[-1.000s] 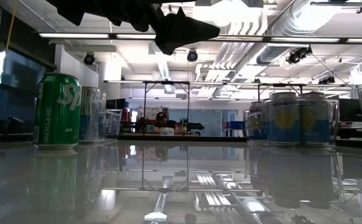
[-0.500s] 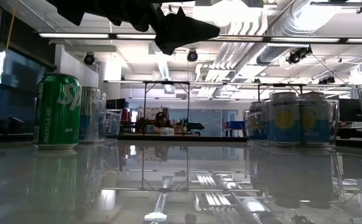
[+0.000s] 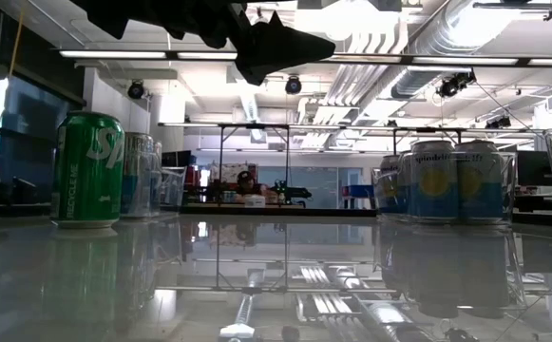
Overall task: Sort soda cans
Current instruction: Put the green soda can into the bottom transparent bin
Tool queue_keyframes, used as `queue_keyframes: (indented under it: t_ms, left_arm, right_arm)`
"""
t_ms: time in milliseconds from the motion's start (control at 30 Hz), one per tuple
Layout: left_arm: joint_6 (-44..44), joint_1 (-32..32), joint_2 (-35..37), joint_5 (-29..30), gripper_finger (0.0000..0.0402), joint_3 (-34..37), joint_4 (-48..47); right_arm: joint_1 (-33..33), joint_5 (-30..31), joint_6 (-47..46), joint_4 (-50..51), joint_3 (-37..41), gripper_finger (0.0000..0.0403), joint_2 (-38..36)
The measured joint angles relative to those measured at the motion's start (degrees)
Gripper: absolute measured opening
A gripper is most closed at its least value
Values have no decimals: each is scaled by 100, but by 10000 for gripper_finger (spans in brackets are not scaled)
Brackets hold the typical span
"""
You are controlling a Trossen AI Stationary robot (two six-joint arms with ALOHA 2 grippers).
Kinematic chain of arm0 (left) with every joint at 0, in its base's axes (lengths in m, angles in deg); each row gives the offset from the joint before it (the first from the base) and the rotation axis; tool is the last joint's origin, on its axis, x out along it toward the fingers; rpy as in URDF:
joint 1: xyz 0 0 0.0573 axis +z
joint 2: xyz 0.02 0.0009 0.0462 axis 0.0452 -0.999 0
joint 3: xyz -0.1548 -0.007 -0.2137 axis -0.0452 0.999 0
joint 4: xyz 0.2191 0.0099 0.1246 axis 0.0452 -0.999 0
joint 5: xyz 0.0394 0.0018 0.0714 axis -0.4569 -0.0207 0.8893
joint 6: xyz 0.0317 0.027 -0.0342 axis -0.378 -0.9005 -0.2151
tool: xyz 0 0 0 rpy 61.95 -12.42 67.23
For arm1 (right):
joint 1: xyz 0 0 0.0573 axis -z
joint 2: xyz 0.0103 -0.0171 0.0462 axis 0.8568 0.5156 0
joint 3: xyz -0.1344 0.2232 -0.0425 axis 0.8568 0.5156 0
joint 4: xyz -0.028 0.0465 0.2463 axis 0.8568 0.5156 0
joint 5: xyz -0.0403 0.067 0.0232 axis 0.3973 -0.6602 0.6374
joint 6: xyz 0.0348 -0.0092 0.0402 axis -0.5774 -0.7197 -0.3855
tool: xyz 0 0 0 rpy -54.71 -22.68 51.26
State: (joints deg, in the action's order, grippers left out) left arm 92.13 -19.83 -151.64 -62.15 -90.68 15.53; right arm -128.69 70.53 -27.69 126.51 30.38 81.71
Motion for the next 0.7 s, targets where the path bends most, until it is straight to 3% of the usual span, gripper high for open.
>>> queue_keyframes:
  t_ms: [467, 567, 700]
  left_arm:
    - [94, -2, 24, 2, 319, -2, -113]
    - [-56, -2, 338, 139, 319, -41, -1101]
    - [-21, -71, 1070, 868, 319, -322, -2874]
  right_arm:
    - [22, 91, -168, 458, -1154, 339, -268]
    - [173, 815, -187, 456, -1652, 339, -174]
    - [529, 2694, 920, 354, -2400, 339, 265]
